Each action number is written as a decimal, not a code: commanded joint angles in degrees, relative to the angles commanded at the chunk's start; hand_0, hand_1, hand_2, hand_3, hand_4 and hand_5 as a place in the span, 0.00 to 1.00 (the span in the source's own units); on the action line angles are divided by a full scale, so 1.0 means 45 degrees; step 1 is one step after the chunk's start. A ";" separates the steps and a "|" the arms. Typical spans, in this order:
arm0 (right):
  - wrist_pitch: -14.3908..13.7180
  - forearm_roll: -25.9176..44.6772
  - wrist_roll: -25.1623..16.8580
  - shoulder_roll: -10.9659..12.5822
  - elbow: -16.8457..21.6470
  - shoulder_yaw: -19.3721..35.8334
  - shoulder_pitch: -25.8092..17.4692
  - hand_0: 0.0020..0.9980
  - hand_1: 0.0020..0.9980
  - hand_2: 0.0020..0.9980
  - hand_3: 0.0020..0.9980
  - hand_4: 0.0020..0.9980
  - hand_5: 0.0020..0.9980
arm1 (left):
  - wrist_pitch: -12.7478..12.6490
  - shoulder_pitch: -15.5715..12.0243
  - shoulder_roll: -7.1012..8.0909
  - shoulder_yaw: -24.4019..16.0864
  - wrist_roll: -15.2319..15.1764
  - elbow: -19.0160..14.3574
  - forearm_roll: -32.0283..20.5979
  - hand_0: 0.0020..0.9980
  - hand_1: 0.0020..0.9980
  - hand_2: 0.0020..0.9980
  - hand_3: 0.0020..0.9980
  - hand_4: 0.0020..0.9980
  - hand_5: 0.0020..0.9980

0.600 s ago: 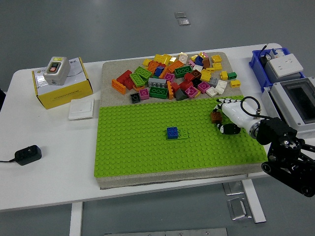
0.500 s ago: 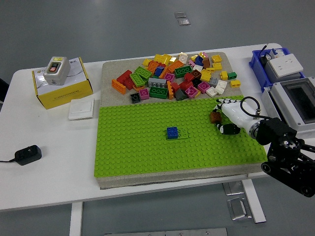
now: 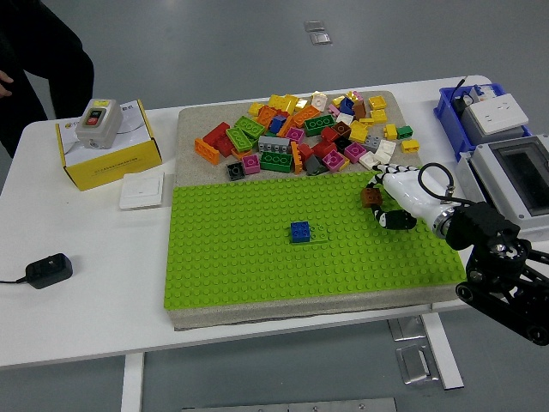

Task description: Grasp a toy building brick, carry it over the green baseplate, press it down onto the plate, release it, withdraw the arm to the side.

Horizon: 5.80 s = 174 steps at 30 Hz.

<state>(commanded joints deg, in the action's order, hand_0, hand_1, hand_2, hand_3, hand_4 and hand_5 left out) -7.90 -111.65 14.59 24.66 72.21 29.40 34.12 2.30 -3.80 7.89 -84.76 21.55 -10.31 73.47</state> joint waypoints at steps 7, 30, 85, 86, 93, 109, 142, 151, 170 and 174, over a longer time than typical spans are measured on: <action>-0.0057 0.0124 0.0079 -0.0229 0.0893 -0.0782 -0.0130 0.90 0.98 0.96 0.49 0.44 0.26 | 0.0007 -0.0028 -0.0013 -0.0034 -0.0001 0.0000 0.0054 0.70 0.72 0.73 0.77 0.44 0.53; -0.0255 0.0388 -0.0052 -0.1046 0.0521 -0.1270 -0.0084 0.90 0.98 0.96 0.50 0.43 0.27 | -0.0003 -0.0071 -0.0026 -0.0087 -0.0018 0.0000 0.0131 0.70 0.72 0.73 0.77 0.44 0.53; -0.0535 0.0566 -0.0096 -0.1952 -0.0174 -0.0996 -0.0199 0.89 0.97 0.96 0.50 0.43 0.30 | -0.0080 -0.0068 -0.0087 -0.0121 -0.0176 0.0000 0.0228 0.70 0.72 0.72 0.75 0.43 0.52; -0.0532 0.0562 -0.0090 -0.1953 -0.0187 -0.0990 -0.0198 0.89 0.97 0.96 0.50 0.43 0.30 | -0.0080 -0.0068 -0.0088 -0.0123 -0.0178 0.0000 0.0233 0.70 0.72 0.72 0.75 0.43 0.52; -0.0502 0.0512 -0.0052 -0.1950 -0.0213 -0.0965 -0.0201 0.89 0.97 0.96 0.50 0.43 0.31 | -0.0081 -0.0079 -0.0088 -0.0144 -0.0188 0.0000 0.0267 0.70 0.72 0.72 0.75 0.42 0.52; -0.0549 0.0545 -0.0093 -0.1959 -0.0201 -0.0997 -0.0194 0.89 0.97 0.98 0.69 0.44 0.31 | -0.0133 -0.0081 -0.0088 -0.0187 -0.0278 0.0000 0.0341 0.70 0.72 0.72 0.74 0.42 0.52; -0.0585 0.0687 -0.0151 -0.2002 -0.0324 -0.1135 -0.0143 0.90 0.98 1.00 0.85 0.46 0.32 | -0.0424 -0.0029 -0.0075 -0.0203 -0.0655 0.0000 0.0387 0.69 0.71 0.70 0.72 0.41 0.52; -0.0581 0.0708 -0.0153 -0.2005 -0.0320 -0.1164 -0.0141 0.90 0.98 1.00 0.85 0.47 0.32 | -0.0608 -0.0020 -0.0068 -0.0214 -0.0880 0.0000 0.0409 0.69 0.71 0.69 0.71 0.40 0.51; -0.0557 0.0725 -0.0157 -0.1987 -0.0288 -0.1201 -0.0152 0.90 0.98 1.00 0.87 0.48 0.33 | -0.0719 -0.0024 -0.0072 -0.0198 -0.1001 0.0000 0.0395 0.68 0.70 0.66 0.69 0.39 0.50; -0.0517 0.0791 -0.0189 -0.1957 -0.0224 -0.1159 -0.0168 0.90 0.98 1.00 0.87 0.48 0.33 | -0.0711 -0.0030 -0.0076 -0.0182 -0.1006 0.0000 0.0385 0.68 0.70 0.66 0.69 0.38 0.49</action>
<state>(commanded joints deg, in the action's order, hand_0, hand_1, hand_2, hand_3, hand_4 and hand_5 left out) -10.22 -108.09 13.74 15.85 71.20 24.19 33.36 -0.90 -3.93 7.55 -85.58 17.02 -10.31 75.20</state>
